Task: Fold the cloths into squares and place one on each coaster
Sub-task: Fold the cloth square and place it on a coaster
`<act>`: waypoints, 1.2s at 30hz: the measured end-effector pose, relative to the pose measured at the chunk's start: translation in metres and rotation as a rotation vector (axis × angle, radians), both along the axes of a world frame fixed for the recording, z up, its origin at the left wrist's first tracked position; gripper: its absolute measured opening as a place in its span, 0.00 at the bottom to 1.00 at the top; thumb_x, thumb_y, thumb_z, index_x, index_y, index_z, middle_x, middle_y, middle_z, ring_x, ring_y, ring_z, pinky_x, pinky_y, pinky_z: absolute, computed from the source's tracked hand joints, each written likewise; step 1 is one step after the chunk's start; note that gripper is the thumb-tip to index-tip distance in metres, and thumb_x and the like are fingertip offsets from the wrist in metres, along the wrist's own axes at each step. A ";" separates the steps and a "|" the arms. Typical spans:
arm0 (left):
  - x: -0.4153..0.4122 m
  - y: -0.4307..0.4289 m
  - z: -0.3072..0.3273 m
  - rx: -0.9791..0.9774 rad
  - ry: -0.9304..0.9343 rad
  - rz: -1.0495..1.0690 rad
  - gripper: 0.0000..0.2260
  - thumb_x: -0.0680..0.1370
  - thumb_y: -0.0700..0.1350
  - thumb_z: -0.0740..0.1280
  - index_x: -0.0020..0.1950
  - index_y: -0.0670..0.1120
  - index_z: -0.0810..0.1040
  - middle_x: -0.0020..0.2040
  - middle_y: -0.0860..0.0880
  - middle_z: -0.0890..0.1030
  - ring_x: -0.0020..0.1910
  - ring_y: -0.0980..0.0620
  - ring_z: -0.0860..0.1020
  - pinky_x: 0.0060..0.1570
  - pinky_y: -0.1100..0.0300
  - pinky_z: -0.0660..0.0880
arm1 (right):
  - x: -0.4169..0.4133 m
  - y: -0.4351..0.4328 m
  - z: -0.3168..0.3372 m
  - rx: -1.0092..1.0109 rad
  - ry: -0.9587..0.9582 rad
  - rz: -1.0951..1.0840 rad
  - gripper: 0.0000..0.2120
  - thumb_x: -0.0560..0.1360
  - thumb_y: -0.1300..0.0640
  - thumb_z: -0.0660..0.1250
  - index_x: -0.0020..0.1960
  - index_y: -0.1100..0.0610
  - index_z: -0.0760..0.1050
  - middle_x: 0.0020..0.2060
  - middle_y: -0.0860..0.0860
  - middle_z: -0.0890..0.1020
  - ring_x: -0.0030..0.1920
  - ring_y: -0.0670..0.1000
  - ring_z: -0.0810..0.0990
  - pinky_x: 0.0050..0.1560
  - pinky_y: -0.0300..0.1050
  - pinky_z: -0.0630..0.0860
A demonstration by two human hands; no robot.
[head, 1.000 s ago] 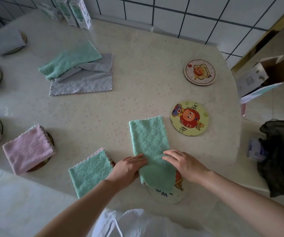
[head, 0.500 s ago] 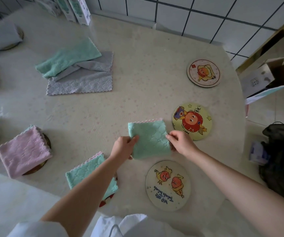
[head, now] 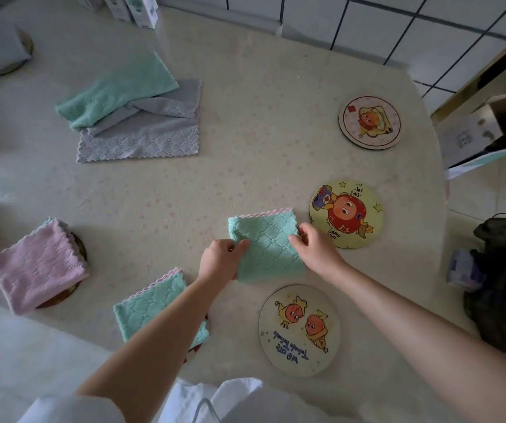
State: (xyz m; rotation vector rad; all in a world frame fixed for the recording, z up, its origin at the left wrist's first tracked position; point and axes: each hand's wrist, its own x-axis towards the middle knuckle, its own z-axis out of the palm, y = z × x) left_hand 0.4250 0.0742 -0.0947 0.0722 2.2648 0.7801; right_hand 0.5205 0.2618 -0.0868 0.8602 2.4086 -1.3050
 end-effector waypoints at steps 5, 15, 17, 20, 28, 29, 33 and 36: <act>0.005 -0.004 -0.002 0.029 0.026 0.024 0.24 0.77 0.58 0.63 0.36 0.37 0.77 0.32 0.41 0.81 0.31 0.44 0.82 0.32 0.47 0.81 | 0.007 -0.005 -0.005 0.006 0.006 -0.056 0.11 0.78 0.53 0.59 0.43 0.60 0.68 0.31 0.50 0.70 0.28 0.48 0.66 0.29 0.44 0.63; 0.004 -0.001 -0.001 -0.002 0.047 0.011 0.22 0.79 0.57 0.60 0.31 0.44 0.71 0.27 0.46 0.77 0.31 0.44 0.81 0.36 0.47 0.81 | -0.003 -0.011 -0.004 0.025 -0.117 -0.158 0.10 0.78 0.51 0.60 0.51 0.58 0.69 0.34 0.49 0.74 0.30 0.47 0.71 0.29 0.42 0.65; 0.003 -0.001 -0.003 -0.006 0.055 -0.013 0.21 0.78 0.57 0.60 0.34 0.43 0.73 0.30 0.45 0.79 0.32 0.45 0.81 0.36 0.47 0.81 | -0.004 -0.012 -0.003 0.050 -0.118 -0.150 0.11 0.79 0.50 0.60 0.52 0.58 0.68 0.35 0.50 0.75 0.31 0.48 0.72 0.29 0.43 0.66; 0.001 -0.001 -0.007 -0.009 0.074 -0.042 0.20 0.77 0.57 0.60 0.38 0.42 0.76 0.35 0.43 0.80 0.35 0.44 0.81 0.36 0.46 0.81 | -0.006 -0.012 -0.005 0.123 -0.136 -0.106 0.11 0.79 0.51 0.59 0.53 0.59 0.68 0.36 0.50 0.75 0.32 0.51 0.74 0.31 0.44 0.68; 0.010 -0.008 0.001 -0.143 0.797 -0.432 0.13 0.75 0.47 0.68 0.56 0.45 0.71 0.48 0.46 0.76 0.42 0.47 0.76 0.41 0.54 0.75 | 0.002 -0.014 0.002 0.415 -0.096 0.000 0.18 0.79 0.46 0.59 0.60 0.58 0.63 0.44 0.54 0.79 0.35 0.54 0.77 0.26 0.43 0.67; 0.012 -0.009 -0.002 -0.084 0.904 -0.558 0.16 0.74 0.47 0.69 0.60 0.45 0.72 0.51 0.46 0.76 0.47 0.47 0.76 0.46 0.53 0.75 | 0.006 -0.017 0.004 0.461 -0.086 0.008 0.22 0.78 0.44 0.59 0.64 0.58 0.61 0.48 0.54 0.78 0.37 0.54 0.78 0.27 0.42 0.67; 0.012 -0.007 -0.014 -0.044 0.849 -0.874 0.25 0.79 0.56 0.59 0.74 0.48 0.65 0.74 0.47 0.65 0.74 0.45 0.61 0.72 0.44 0.57 | 0.024 -0.036 0.005 0.540 -0.139 0.087 0.34 0.75 0.38 0.60 0.73 0.54 0.51 0.61 0.56 0.70 0.48 0.57 0.79 0.35 0.48 0.77; 0.005 -0.011 -0.017 -0.171 0.707 -0.883 0.29 0.79 0.60 0.51 0.78 0.51 0.51 0.78 0.50 0.52 0.77 0.46 0.47 0.73 0.40 0.46 | 0.033 -0.042 0.001 0.568 -0.153 0.094 0.33 0.74 0.41 0.65 0.71 0.53 0.55 0.58 0.55 0.70 0.47 0.57 0.79 0.33 0.47 0.76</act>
